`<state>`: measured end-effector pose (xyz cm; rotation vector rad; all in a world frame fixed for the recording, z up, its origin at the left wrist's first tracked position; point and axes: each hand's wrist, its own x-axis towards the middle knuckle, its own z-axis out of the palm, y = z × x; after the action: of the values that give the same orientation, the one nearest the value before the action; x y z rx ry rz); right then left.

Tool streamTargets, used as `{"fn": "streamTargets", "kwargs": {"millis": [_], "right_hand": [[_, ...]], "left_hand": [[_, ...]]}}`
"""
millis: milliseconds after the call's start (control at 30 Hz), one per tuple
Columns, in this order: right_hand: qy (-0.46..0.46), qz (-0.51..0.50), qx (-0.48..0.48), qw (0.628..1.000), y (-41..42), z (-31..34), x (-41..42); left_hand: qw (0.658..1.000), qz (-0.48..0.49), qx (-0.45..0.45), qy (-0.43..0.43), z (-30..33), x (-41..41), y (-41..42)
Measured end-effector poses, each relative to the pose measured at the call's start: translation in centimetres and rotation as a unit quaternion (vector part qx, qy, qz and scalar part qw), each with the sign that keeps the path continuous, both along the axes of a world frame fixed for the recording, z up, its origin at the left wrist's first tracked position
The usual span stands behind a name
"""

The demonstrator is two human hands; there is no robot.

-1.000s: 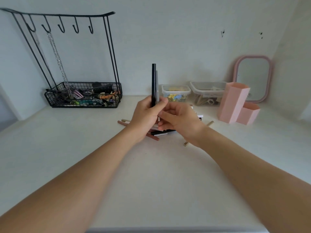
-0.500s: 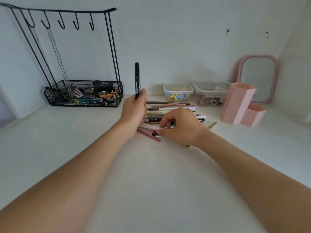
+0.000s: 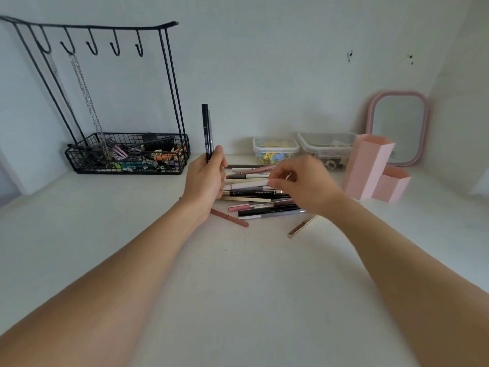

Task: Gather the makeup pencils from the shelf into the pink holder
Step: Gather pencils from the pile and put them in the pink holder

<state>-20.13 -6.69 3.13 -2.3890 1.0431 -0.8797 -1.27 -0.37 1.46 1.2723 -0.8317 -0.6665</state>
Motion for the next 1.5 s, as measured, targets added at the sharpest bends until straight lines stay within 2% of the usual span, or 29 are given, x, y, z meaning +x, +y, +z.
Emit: {"fn": "streamTargets", "kwargs": {"millis": [100, 200, 233, 333, 367, 400, 533, 667, 867, 967, 1033, 1167, 1300, 1500], "right_hand": [[-0.127, -0.029, 0.083, 0.988, -0.7, 0.8, -0.9], [-0.275, -0.039, 0.210, 0.937, -0.4, 1.0, -0.9], [-0.334, -0.017, 0.266, 0.904, -0.2, 1.1, -0.7], [-0.474, 0.096, 0.435, 0.760, 0.9, 1.2, 0.1], [-0.479, 0.122, 0.467, 0.733, 1.3, 1.1, 0.4], [-0.468, 0.142, 0.488, 0.723, 1.8, 0.9, 0.8], [-0.400, 0.195, 0.505, 0.740, 3.3, -0.1, 2.0], [-0.372, 0.173, 0.456, 0.789, 3.7, -0.8, 2.5], [-0.292, 0.084, 0.284, 0.909, 3.5, -0.8, 2.2], [-0.212, 0.045, 0.137, 0.967, 3.0, -1.4, 2.4], [-0.191, 0.043, 0.082, 0.977, 2.9, -1.6, 2.6], [-0.177, 0.047, 0.057, 0.981, 2.0, -0.8, 1.8], [0.003, 0.035, 0.007, 0.999, 0.2, 0.5, -0.3], [0.123, 0.073, 0.033, 0.989, -0.5, 1.4, -2.1]], "left_hand": [[0.999, 0.024, -0.030, 0.019, 0.5, -0.1, 0.3], [0.997, 0.017, -0.044, 0.065, 0.7, -0.1, 0.4], [0.996, 0.005, -0.041, 0.073, 0.8, -0.2, 0.4], [0.995, -0.039, -0.024, 0.084, 0.7, -0.8, 0.5], [0.994, -0.061, -0.024, 0.090, 0.7, -1.2, 0.6], [0.991, -0.085, -0.028, 0.096, 0.7, -1.5, 0.6], [0.987, -0.139, -0.040, 0.077, 0.7, -3.2, 0.7], [0.992, -0.123, -0.006, 0.010, 0.3, -3.3, 0.8], [0.988, -0.141, 0.022, -0.061, -0.5, -2.9, 0.2], [0.979, -0.169, 0.044, -0.104, -1.0, -2.9, 0.4], [0.980, -0.168, 0.035, -0.103, -1.0, -2.8, 0.4], [0.993, -0.119, -0.004, 0.004, 0.2, -1.7, 0.0], [0.994, -0.112, 0.008, 0.018, 0.9, -0.7, 0.4], [0.992, -0.109, 0.046, 0.048, 0.7, -0.8, 0.5]]}}
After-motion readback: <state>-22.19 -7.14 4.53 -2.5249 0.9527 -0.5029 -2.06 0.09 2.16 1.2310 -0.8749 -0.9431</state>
